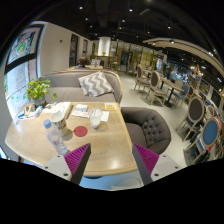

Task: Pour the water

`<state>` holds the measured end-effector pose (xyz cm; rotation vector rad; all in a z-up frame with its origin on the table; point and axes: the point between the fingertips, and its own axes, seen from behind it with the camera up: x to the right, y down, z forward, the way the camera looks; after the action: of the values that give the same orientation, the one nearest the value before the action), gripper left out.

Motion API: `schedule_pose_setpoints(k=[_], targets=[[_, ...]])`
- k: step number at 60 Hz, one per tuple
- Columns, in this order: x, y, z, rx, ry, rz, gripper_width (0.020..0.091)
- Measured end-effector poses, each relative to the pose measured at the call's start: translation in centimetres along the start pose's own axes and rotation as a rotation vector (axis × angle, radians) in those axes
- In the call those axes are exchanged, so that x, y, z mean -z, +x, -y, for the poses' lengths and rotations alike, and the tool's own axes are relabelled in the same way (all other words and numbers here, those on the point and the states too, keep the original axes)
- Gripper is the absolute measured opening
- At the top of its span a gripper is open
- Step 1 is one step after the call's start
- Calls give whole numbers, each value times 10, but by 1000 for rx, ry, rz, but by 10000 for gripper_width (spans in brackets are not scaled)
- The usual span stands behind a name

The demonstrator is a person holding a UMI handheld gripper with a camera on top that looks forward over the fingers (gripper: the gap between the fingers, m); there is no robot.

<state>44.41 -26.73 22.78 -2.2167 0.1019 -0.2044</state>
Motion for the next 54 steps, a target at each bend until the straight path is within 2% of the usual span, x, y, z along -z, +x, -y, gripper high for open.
schedule_pose_setpoints(k=[19,34,45,54], targets=[[0,-14,-64,-34,-53,60,851],[1,-102,-96,-14,-28,153,850],[-18,-186,-88,-29,16,219,850],[-58,-234,-70,-24,69,222,856]])
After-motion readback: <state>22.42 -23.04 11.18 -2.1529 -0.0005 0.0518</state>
